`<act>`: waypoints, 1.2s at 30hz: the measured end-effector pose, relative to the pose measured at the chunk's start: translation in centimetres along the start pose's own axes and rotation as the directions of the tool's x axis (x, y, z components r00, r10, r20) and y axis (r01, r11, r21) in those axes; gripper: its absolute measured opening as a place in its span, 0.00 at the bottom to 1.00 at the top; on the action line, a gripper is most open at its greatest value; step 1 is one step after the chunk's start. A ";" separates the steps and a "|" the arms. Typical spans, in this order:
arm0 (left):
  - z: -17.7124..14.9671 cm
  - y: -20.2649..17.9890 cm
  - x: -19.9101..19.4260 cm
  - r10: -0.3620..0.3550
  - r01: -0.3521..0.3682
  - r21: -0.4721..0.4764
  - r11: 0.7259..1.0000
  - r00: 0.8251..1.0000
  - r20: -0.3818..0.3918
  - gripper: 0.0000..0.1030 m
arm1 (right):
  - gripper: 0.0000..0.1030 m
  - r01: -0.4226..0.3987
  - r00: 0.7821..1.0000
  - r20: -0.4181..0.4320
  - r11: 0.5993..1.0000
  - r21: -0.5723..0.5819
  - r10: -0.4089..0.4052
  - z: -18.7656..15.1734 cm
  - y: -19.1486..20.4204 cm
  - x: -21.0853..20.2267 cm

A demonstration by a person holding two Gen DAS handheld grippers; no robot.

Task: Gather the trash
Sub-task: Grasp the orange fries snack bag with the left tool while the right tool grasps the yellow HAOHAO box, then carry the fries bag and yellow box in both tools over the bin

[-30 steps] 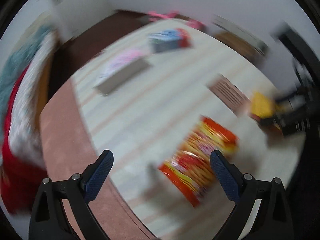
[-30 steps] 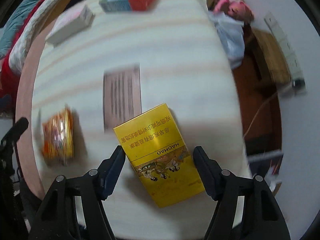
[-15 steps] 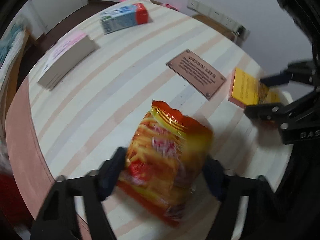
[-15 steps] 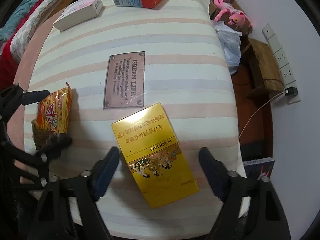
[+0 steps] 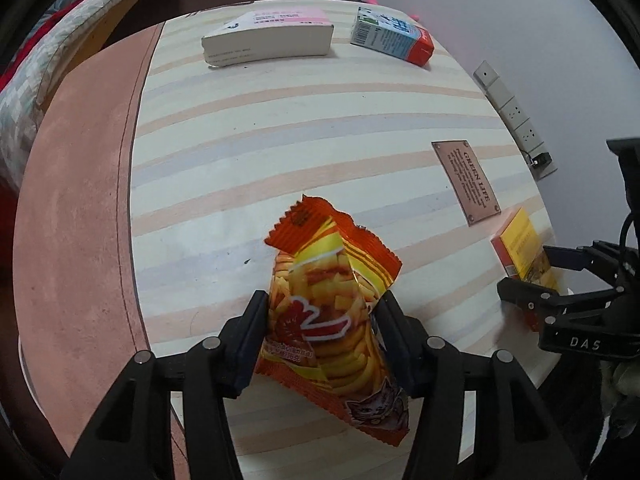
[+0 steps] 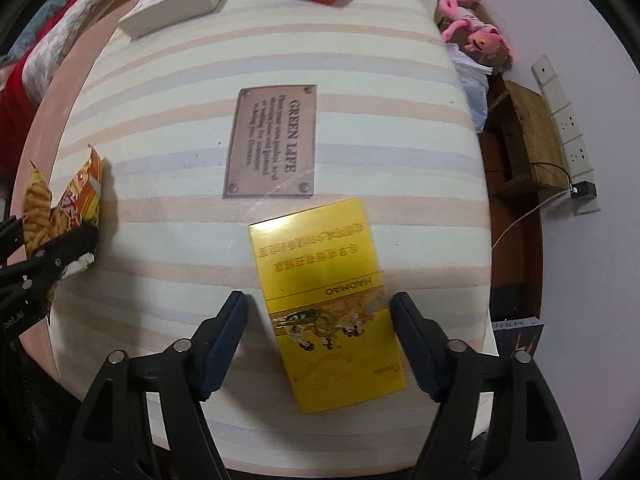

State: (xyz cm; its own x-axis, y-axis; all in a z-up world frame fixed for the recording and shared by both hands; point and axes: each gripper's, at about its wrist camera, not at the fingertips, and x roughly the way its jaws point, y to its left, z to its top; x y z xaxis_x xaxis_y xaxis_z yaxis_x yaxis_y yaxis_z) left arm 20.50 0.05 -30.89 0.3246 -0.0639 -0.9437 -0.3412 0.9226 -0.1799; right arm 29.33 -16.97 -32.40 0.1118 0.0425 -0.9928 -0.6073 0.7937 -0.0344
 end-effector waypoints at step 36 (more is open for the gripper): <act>-7.3 18.2 -24.9 0.328 -0.194 -0.333 0.923 0.849 0.415 0.34 | 0.59 -0.270 0.883 0.308 0.920 -0.285 0.355 -0.4 23.3 -16.6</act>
State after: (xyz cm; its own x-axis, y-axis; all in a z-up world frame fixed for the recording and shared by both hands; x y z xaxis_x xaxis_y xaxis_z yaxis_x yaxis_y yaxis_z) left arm -0.25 15.62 -12.71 0.5294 0.4061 -0.7449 -0.6715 0.7371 -0.0754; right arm 13.04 0.53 -16.78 0.1255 0.5063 -0.8532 -0.8128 0.5455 0.2042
